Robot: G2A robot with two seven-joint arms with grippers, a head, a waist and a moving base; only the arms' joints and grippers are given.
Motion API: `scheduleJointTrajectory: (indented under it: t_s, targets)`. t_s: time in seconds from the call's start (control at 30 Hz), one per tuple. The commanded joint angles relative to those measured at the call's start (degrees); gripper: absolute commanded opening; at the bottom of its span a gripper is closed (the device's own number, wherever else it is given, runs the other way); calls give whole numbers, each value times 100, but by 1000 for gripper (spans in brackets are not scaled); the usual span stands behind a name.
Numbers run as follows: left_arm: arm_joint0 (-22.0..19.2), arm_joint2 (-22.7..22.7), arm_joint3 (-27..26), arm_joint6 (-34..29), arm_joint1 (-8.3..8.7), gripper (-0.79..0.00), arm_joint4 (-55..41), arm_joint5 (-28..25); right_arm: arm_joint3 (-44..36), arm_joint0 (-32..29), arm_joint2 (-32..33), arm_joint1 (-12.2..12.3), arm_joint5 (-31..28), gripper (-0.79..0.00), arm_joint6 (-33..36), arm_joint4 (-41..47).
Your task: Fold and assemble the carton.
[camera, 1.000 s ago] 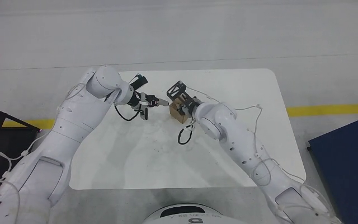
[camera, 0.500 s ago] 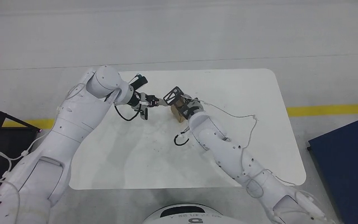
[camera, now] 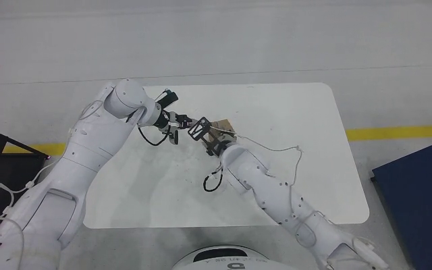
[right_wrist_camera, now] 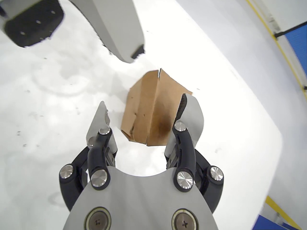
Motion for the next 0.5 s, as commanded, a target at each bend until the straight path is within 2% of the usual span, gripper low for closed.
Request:
scheduleJointTrajectory:
  t_s: [0.0,0.2,0.33,0.47]
  targets:
    - [0,0,0,0,0,0,0,0,84,-4,249,3,-303,-65,-379,772]
    - [35,7,-32,79,1,0,25,-20,186,-512,1574,171,-1534,-18,-1695,2846]
    - [114,12,-398,100,61,0,338,202,469,-784,2199,270,-2035,-3,-2260,3421]
    - [245,-85,-722,49,154,0,550,352,637,-910,2485,325,-2303,-9,-2504,3698]
